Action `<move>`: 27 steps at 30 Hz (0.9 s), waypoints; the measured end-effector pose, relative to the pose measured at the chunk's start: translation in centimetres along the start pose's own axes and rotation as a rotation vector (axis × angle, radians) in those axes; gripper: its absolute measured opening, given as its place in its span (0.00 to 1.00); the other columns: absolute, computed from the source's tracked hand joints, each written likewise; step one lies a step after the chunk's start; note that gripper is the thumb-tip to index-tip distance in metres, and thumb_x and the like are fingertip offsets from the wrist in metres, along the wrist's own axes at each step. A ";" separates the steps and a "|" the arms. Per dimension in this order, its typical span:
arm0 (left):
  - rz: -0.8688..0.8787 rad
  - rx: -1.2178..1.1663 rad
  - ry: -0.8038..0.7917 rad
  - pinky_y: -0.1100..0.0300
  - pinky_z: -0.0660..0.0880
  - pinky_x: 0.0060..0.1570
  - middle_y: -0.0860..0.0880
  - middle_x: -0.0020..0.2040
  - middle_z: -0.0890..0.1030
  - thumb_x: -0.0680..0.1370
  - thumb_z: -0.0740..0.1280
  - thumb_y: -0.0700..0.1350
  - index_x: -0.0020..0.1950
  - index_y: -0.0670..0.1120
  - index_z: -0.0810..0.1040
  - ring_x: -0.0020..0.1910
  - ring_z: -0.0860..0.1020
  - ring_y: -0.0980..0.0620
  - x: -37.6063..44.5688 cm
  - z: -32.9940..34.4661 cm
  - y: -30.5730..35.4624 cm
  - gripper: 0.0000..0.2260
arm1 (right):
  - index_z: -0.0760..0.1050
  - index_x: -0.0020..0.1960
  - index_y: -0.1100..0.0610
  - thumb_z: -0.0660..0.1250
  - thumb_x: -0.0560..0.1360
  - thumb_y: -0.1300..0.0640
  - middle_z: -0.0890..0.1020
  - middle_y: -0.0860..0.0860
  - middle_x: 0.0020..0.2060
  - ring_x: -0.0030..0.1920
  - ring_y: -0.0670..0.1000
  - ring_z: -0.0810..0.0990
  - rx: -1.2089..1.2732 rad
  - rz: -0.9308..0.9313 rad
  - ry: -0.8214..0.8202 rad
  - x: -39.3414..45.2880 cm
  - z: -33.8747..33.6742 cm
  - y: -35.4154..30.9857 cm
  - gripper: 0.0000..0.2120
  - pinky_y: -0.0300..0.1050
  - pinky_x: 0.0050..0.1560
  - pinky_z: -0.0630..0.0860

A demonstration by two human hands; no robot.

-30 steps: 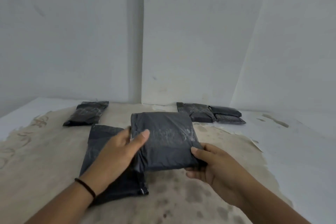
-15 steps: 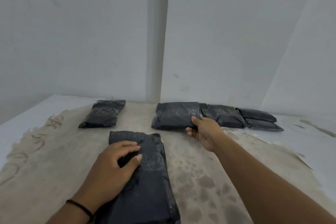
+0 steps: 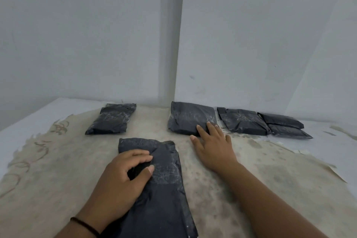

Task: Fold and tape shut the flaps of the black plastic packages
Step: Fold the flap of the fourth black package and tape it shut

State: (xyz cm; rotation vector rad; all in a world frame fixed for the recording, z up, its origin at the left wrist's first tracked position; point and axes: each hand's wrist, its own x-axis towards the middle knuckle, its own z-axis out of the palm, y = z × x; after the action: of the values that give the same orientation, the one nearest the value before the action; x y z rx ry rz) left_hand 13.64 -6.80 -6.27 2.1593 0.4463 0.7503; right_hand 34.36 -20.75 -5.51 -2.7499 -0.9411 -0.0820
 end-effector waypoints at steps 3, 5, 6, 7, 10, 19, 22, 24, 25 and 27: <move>0.011 -0.002 0.000 0.67 0.67 0.59 0.67 0.53 0.79 0.69 0.72 0.53 0.47 0.59 0.83 0.57 0.75 0.66 0.1 0.0 -0.2 0.07 | 0.50 0.77 0.45 0.42 0.79 0.37 0.48 0.51 0.78 0.77 0.54 0.44 0.011 0.015 -0.002 0.1 0.1 0.1 0.29 0.60 0.74 0.47; 0.025 0.001 0.002 0.68 0.67 0.58 0.70 0.55 0.77 0.67 0.68 0.57 0.46 0.60 0.82 0.56 0.75 0.66 0.1 0.0 -0.4 0.10 | 0.50 0.77 0.45 0.42 0.79 0.37 0.48 0.50 0.78 0.77 0.53 0.44 0.015 0.032 -0.006 0.0 -0.1 0.0 0.28 0.60 0.74 0.47; 0.023 0.000 0.002 0.68 0.67 0.58 0.70 0.55 0.76 0.67 0.68 0.57 0.46 0.60 0.83 0.56 0.75 0.66 0.2 0.1 -0.4 0.10 | 0.50 0.77 0.45 0.42 0.79 0.38 0.48 0.50 0.78 0.77 0.53 0.44 0.020 0.045 -0.006 0.0 -0.1 0.0 0.28 0.60 0.73 0.48; 0.020 0.000 0.002 0.68 0.67 0.58 0.70 0.55 0.76 0.67 0.68 0.56 0.46 0.60 0.83 0.57 0.75 0.66 0.2 0.1 -0.4 0.10 | 0.50 0.77 0.45 0.42 0.79 0.38 0.48 0.50 0.78 0.77 0.53 0.44 0.023 0.054 -0.004 0.0 -0.2 0.0 0.28 0.61 0.73 0.49; 0.029 0.001 0.003 0.69 0.66 0.57 0.70 0.55 0.77 0.66 0.67 0.58 0.46 0.60 0.83 0.56 0.75 0.67 0.2 0.1 -0.4 0.11 | 0.50 0.77 0.45 0.42 0.79 0.38 0.48 0.50 0.78 0.77 0.54 0.45 0.017 0.070 0.007 -0.1 -0.1 -0.1 0.28 0.61 0.72 0.50; 0.021 0.005 0.007 0.68 0.66 0.58 0.69 0.55 0.77 0.67 0.68 0.55 0.46 0.58 0.83 0.57 0.75 0.65 0.2 0.2 -0.5 0.10 | 0.50 0.77 0.46 0.41 0.79 0.37 0.47 0.51 0.78 0.77 0.55 0.44 0.026 0.106 0.008 0.3 0.0 0.2 0.29 0.62 0.73 0.47; 0.023 -0.003 0.001 0.68 0.66 0.58 0.70 0.55 0.77 0.65 0.66 0.61 0.46 0.59 0.83 0.56 0.75 0.67 0.2 0.1 -0.4 0.15 | 0.49 0.77 0.47 0.40 0.79 0.37 0.48 0.51 0.78 0.77 0.55 0.44 0.019 0.108 0.011 0.2 0.0 0.1 0.30 0.63 0.73 0.45; 0.026 -0.010 0.001 0.69 0.66 0.57 0.69 0.54 0.77 0.64 0.65 0.63 0.46 0.59 0.83 0.56 0.75 0.68 0.2 0.1 -0.3 0.16 | 0.50 0.77 0.47 0.40 0.79 0.37 0.48 0.51 0.78 0.77 0.55 0.44 0.017 0.113 0.019 0.1 0.0 0.1 0.30 0.63 0.73 0.45; 0.025 -0.011 0.001 0.70 0.66 0.56 0.68 0.53 0.78 0.64 0.66 0.61 0.46 0.58 0.83 0.56 0.75 0.68 0.2 0.1 -0.3 0.15 | 0.50 0.77 0.47 0.40 0.79 0.37 0.48 0.51 0.78 0.77 0.55 0.44 0.018 0.116 0.025 0.1 0.0 0.1 0.30 0.64 0.72 0.45; 0.024 -0.006 0.007 0.72 0.66 0.56 0.65 0.52 0.80 0.66 0.68 0.56 0.46 0.58 0.83 0.56 0.75 0.67 0.2 0.2 -0.3 0.11 | 0.51 0.77 0.48 0.41 0.79 0.37 0.49 0.52 0.78 0.77 0.55 0.44 0.023 0.125 0.034 0.2 0.0 0.2 0.30 0.65 0.72 0.45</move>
State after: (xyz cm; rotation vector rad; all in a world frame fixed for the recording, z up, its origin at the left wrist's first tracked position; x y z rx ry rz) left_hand 13.90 -6.65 -6.50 2.1600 0.4218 0.7715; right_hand 34.59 -20.80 -5.54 -2.7698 -0.7545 -0.0950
